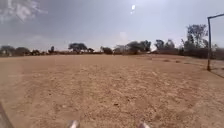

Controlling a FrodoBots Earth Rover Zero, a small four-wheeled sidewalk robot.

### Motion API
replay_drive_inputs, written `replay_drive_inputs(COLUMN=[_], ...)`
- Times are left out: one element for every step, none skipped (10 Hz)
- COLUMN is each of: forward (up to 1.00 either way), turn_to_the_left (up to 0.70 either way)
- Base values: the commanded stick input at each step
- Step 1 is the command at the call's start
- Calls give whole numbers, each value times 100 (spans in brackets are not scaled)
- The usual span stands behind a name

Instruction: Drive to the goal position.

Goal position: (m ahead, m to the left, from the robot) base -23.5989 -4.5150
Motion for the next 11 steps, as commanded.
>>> replay_drive_inputs(forward=[0, 0, 0, 0, 0, 0, 0, 0, 0, 0, 0], turn_to_the_left=[0, 0, 0, 0, 59, 70, 70, 70, 70, 70, 70])
